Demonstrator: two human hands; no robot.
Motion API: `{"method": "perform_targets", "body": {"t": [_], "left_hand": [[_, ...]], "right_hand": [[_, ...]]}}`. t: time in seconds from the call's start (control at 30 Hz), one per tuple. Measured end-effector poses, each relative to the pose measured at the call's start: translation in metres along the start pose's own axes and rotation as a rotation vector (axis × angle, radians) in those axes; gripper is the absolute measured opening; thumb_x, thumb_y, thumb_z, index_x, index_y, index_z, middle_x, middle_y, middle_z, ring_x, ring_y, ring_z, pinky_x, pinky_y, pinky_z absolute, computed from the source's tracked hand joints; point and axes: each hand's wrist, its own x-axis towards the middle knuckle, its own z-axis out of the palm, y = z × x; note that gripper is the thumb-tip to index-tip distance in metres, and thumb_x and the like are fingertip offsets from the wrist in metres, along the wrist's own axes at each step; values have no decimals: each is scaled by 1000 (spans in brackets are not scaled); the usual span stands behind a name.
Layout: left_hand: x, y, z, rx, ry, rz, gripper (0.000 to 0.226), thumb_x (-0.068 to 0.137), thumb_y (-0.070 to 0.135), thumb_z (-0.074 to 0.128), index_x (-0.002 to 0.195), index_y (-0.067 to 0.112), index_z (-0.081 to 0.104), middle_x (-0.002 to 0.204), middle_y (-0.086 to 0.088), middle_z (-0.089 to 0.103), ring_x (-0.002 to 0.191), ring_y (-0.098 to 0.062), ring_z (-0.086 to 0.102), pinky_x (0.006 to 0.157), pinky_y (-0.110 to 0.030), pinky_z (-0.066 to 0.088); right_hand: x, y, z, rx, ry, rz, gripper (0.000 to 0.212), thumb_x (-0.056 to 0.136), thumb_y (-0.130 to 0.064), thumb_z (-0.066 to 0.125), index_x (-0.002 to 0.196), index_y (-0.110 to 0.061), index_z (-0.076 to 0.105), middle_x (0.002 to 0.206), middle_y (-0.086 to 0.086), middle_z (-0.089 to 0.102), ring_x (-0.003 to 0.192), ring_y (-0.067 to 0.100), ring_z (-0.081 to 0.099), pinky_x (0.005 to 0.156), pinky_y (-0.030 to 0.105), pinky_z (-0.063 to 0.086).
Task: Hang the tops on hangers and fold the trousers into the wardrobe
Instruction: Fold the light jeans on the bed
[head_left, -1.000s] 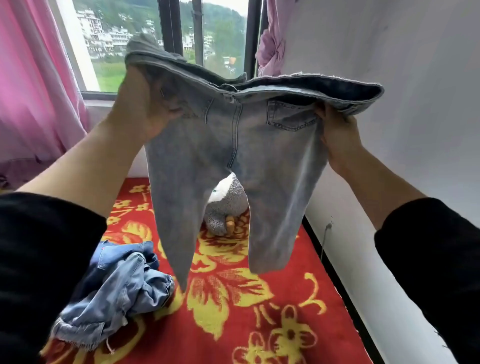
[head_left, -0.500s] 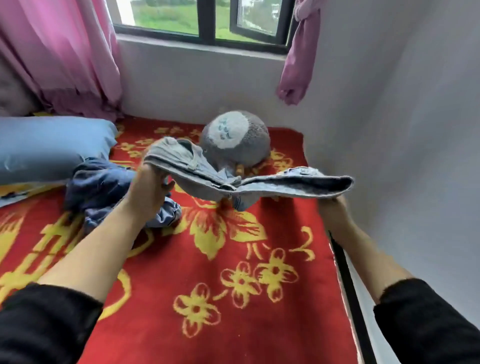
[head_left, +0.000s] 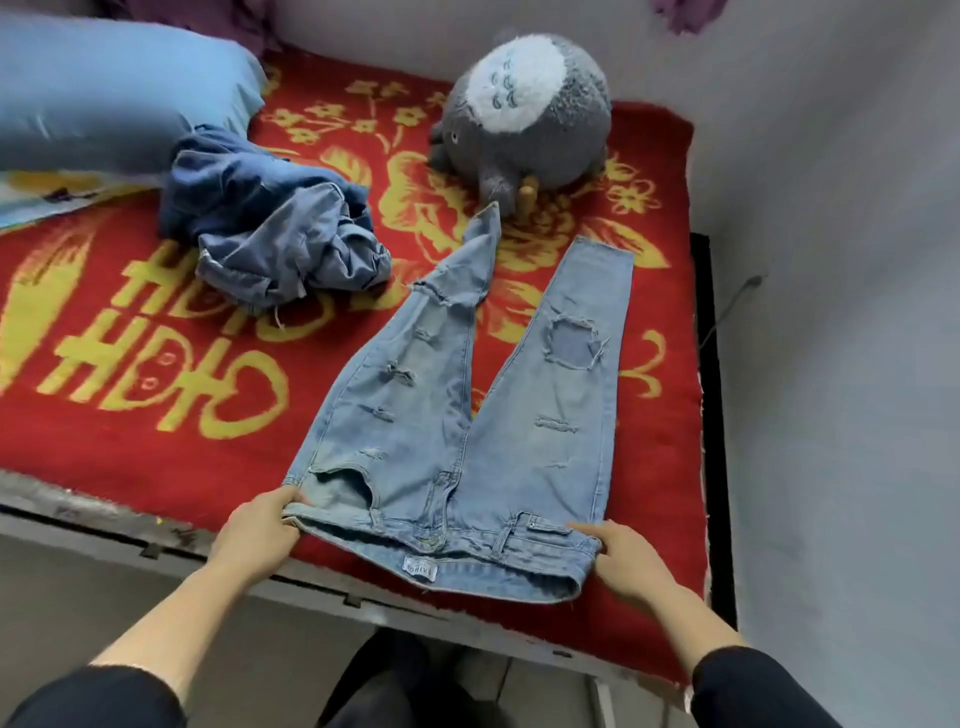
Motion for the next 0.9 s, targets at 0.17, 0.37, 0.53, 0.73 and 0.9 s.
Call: {"method": "perform_targets", "body": {"t": [0.17, 0.37, 0.53, 0.73, 0.9], "left_hand": [[4, -44, 52, 370, -54, -16, 42, 79, 8, 51, 110, 36, 53, 112, -2, 63, 98, -27, 60, 69, -32, 39], [39, -62, 100, 392, -373, -111, 53, 90, 18, 49, 141, 24, 35, 154, -8, 26, 141, -29, 24, 108, -42, 33], [79, -22, 102, 180, -259, -63, 55, 91, 18, 51, 143, 18, 33, 156, -9, 19, 139, -31, 22, 107, -44, 33], [159, 27, 99, 72, -138, 23, 59, 95, 24, 48, 148, 18, 23, 160, -4, 7, 146, -23, 10, 114, -43, 24], [246, 48, 96, 42, 87, 169, 63, 96, 27, 48, 151, 19, 19, 160, -5, 11, 146, -22, 11, 114, -38, 20]], "right_hand": [[8, 15, 62, -146, -101, 17, 58, 87, -15, 43, 135, -46, 48, 139, 0, 53, 122, 24, 53, 95, 32, 44], [35, 16, 101, -298, -283, 60, 56, 93, -24, 45, 147, -33, 32, 143, 4, 47, 131, 25, 41, 101, 39, 41], [84, -18, 77, -153, -185, 85, 56, 93, -21, 46, 148, -24, 34, 145, 9, 46, 130, 26, 45, 100, 34, 42], [176, -79, 49, -121, -114, 30, 55, 92, -19, 46, 146, -20, 37, 142, 13, 47, 130, 29, 43, 101, 38, 41], [261, -124, 32, -6, 82, -59, 44, 89, -14, 48, 133, -14, 49, 120, 13, 58, 113, 31, 52, 89, 38, 45]]}}
